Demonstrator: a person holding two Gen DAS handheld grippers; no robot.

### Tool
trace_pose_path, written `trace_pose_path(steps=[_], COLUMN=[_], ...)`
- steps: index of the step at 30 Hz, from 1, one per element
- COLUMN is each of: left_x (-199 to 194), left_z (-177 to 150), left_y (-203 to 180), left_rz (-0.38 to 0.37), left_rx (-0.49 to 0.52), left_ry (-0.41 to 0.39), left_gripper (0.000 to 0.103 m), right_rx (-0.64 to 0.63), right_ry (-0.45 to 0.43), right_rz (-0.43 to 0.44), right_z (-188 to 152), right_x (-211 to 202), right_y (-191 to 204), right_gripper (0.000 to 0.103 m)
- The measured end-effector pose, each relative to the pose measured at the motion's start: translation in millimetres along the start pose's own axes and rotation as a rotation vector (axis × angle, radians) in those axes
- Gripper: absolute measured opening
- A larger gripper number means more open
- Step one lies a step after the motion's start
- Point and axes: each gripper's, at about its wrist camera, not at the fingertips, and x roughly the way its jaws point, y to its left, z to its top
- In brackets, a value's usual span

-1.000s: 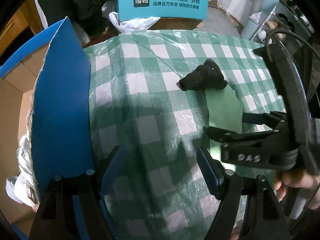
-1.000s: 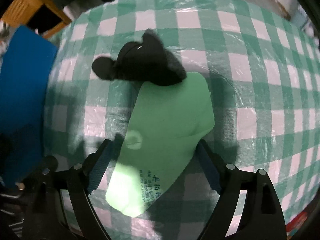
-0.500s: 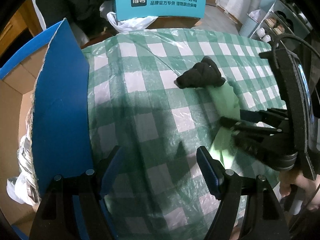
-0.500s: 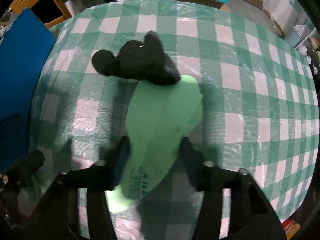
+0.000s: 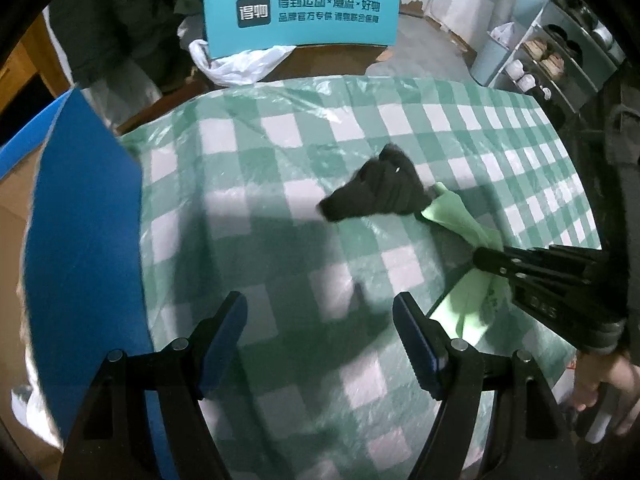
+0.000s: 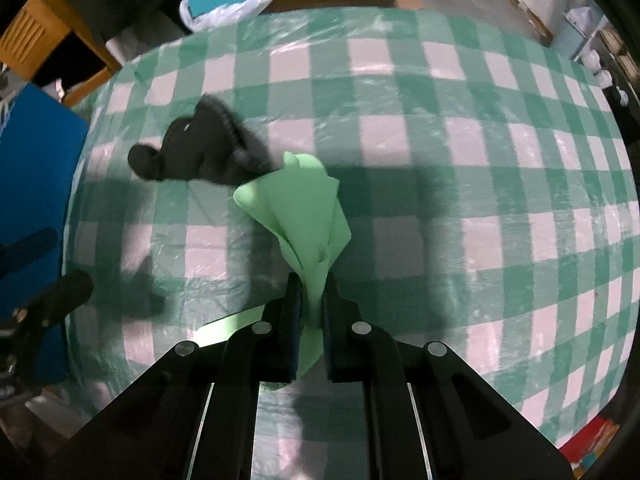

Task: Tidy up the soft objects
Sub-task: 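Pinch the edge of the light green pad with the right gripper and lift it, then grasp the black sock with the left gripper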

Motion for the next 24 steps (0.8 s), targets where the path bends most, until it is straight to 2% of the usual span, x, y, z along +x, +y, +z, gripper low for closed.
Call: trace_pose_path(steps=[11, 18, 24], left_x=[14, 28, 44], left_z=[31, 49, 64], left_y=[-22, -40, -46], left_rz=[-0.042, -0.031, -0.055], left_rx=[0.025, 0.067, 0.045], left_ry=[-0.017, -0.011, 0.0], left_gripper=[0.08, 0.08, 0.08], right_rx=[0.053, 0.073, 0.085], right_ry=[-0.074, -0.083, -0.093], right_rz=[0.013, 0.041, 0.045], right_z=[6, 9, 13], right_x=[-31, -32, -31], right_y=[-27, -35, -39], right_gripper=[0.007, 0.007, 0.007])
